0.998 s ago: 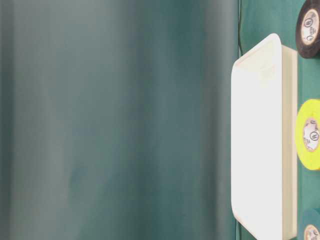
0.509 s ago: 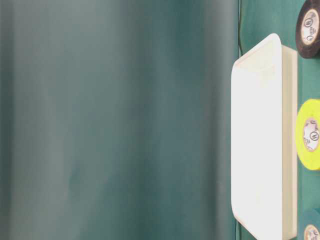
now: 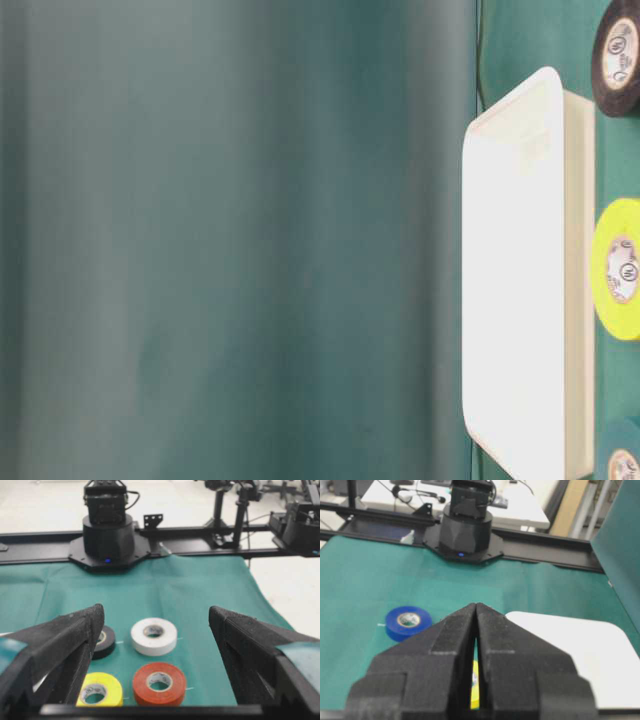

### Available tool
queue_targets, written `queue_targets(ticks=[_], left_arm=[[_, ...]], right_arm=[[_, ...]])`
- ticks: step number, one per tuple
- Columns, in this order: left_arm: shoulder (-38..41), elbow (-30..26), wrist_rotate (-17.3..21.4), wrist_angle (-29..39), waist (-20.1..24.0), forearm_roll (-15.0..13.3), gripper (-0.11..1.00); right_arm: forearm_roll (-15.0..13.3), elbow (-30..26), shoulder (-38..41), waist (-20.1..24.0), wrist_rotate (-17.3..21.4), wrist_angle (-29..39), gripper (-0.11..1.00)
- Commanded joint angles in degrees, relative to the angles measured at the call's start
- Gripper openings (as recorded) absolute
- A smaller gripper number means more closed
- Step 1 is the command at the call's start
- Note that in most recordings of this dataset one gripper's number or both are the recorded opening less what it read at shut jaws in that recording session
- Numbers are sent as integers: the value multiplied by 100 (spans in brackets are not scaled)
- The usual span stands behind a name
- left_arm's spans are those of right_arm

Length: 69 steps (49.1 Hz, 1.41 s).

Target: Place the tape from the fixed location into the white case.

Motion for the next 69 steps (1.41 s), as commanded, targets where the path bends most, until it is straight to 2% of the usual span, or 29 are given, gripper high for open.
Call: queue_targets(ticks=[1,13,23,47,69], left_arm=[[44,-132,0,-18,-9,-9,99],[185,-202,35,-246,-9,-9,99],[932,-545,35,-466,-9,-9,99],[3059,-2092,62,-1081,-18,0,99],[4474,-3718,70,-1063,-185,0,99]], right_arm=[[-9,-158,44,0,-9,-18,0],[-9,-176,44,0,-26,-18,0],[-26,-176,79,0,-26,-18,0],[-70,-193,97,0,-35,-18,0],[-123,-202,114,0,-44,-18,0]])
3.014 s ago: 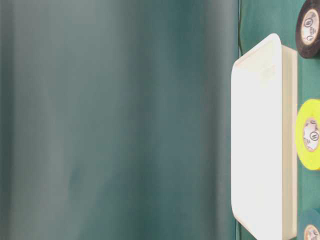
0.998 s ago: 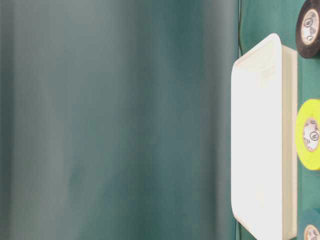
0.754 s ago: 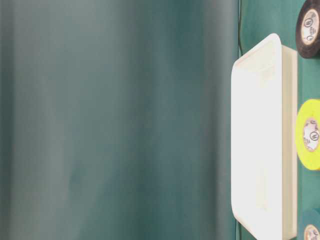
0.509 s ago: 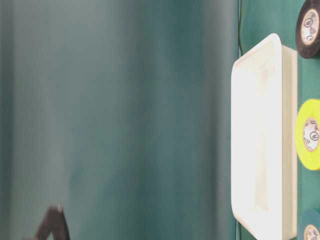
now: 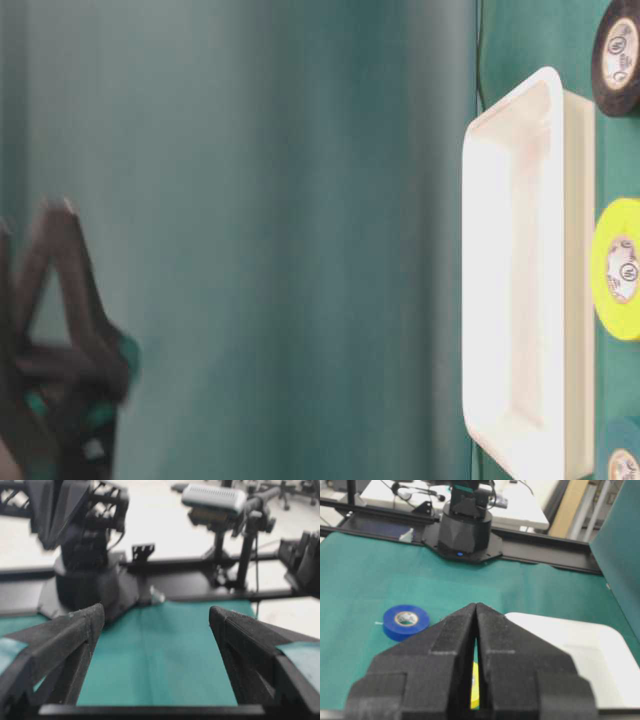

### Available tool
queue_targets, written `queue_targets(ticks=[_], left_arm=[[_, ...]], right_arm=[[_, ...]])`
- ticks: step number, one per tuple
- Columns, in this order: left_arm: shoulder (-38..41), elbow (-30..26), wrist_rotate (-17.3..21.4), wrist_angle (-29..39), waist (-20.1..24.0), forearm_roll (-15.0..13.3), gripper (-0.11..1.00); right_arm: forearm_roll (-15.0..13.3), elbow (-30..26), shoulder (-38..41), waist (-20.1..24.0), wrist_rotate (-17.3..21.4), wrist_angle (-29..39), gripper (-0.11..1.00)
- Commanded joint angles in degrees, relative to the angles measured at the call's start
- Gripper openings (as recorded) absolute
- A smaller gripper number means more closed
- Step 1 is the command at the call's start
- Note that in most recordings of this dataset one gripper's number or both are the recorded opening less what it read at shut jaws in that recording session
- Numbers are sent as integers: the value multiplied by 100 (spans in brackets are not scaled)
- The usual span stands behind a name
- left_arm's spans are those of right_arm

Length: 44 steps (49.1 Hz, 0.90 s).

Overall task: Place the tape from the fixed location into the white case.
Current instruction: 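Swing the left gripper over the tape rows toward the white tape roll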

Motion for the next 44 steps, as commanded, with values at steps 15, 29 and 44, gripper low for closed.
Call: queue_targets(ticks=[15,29,44], left_arm=[[721,-1274,149,220,-62,-9,99],[1204,-1951,167,527,-70,-9,99],[1274,-2092,132,791,-70,-18,99]], right_arm=[[-44,-141,79,0,0,-26,0],[-44,-141,105,-9,0,-44,0],[-44,-149,114,0,0,-44,0]])
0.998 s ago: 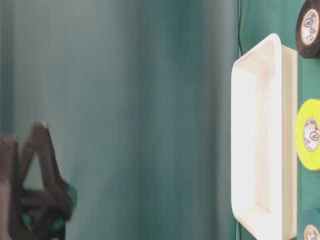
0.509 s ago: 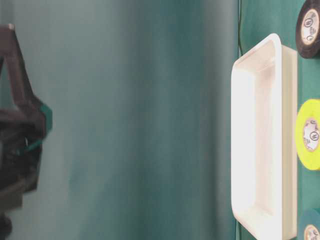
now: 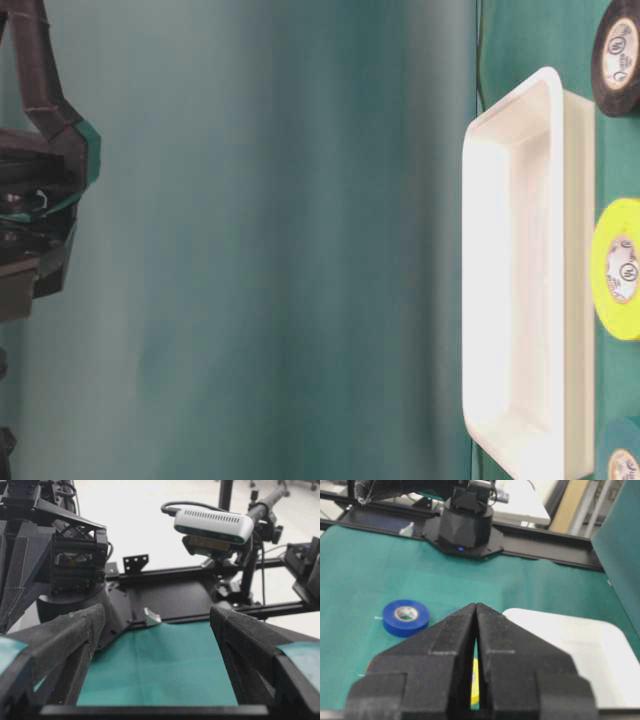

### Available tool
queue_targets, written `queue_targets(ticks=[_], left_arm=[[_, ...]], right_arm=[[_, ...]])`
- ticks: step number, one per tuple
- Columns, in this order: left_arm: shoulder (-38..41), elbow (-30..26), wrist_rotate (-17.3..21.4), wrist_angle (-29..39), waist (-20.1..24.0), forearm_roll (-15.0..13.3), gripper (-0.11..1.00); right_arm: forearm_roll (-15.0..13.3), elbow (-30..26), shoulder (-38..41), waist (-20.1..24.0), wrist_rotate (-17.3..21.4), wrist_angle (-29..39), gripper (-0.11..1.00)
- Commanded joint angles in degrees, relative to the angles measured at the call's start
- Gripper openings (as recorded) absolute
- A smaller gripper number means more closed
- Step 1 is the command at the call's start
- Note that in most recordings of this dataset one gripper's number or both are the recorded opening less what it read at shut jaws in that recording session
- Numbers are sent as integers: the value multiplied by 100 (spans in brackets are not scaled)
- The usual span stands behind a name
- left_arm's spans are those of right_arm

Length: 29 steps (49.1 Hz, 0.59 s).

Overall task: Place the tape from the fixed location into the white case.
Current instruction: 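Swing the left gripper over the tape rows toward the white tape roll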

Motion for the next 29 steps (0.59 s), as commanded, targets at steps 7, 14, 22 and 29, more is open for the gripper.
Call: queue_targets(ticks=[7,14,22,29], left_arm=[[-88,-149,-9,9,-9,-18,99],[-88,-176,-18,176,0,-18,99],[-88,-316,-26,624,0,-26,99],[-18,-668,-26,1468,9,-26,99]], right_arm=[[-9,-149,35,0,0,-18,0],[-9,-149,35,-9,0,-18,0],[-9,-141,35,0,0,-18,0],[-9,-149,44,0,0,-18,0]])
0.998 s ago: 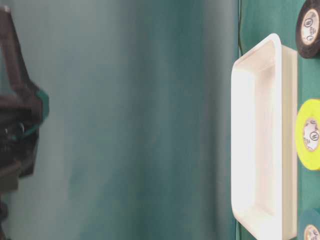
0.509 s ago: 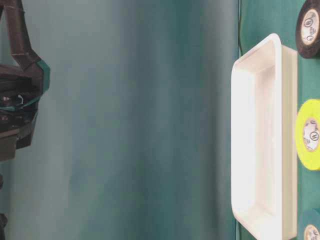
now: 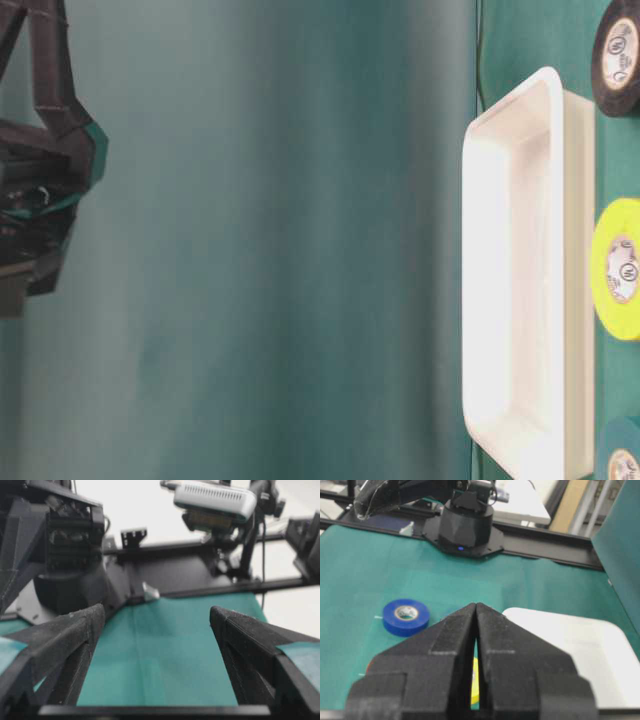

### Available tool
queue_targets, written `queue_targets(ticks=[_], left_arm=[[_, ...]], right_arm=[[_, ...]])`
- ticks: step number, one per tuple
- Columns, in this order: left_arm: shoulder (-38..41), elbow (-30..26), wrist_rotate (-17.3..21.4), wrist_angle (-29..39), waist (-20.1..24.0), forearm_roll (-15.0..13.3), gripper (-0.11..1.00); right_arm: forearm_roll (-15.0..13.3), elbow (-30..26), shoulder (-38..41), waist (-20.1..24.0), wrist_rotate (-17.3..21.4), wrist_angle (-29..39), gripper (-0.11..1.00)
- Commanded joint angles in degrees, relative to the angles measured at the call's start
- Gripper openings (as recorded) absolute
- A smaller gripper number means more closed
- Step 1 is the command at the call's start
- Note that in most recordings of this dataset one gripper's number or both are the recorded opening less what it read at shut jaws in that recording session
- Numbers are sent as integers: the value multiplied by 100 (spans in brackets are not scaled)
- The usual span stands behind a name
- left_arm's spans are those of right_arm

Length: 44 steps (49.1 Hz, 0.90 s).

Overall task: Place the tape from the fixed location into the white case.
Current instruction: 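Swing the left gripper over the tape rows toward the white tape roll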

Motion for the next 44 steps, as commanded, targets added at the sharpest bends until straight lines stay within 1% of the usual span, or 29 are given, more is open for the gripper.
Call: queue_targets(ticks=[1,12,19,26,30,36,40,44], left_arm=[[-35,-396,-9,527,9,-9,99],[255,-1266,-18,2479,9,-9,99],[571,-2074,-18,3920,9,-9,99],[932,-2918,26,5150,0,9,99],[1125,-3349,44,5660,-9,18,99],[1380,-3902,88,6240,-18,18,99],[1459,-4096,114,6398,-26,18,99],[1485,-4131,123,6407,-26,18,99]], right_arm=[[-18,-149,44,0,0,-26,0],[-18,-149,44,-9,9,-26,0],[-18,-158,53,0,9,-26,0],[-18,-149,88,0,9,-26,0],[-18,-149,105,0,9,-26,0],[-18,-158,123,0,9,-26,0],[-18,-149,141,0,9,-26,0],[-18,-149,149,0,9,-26,0]])
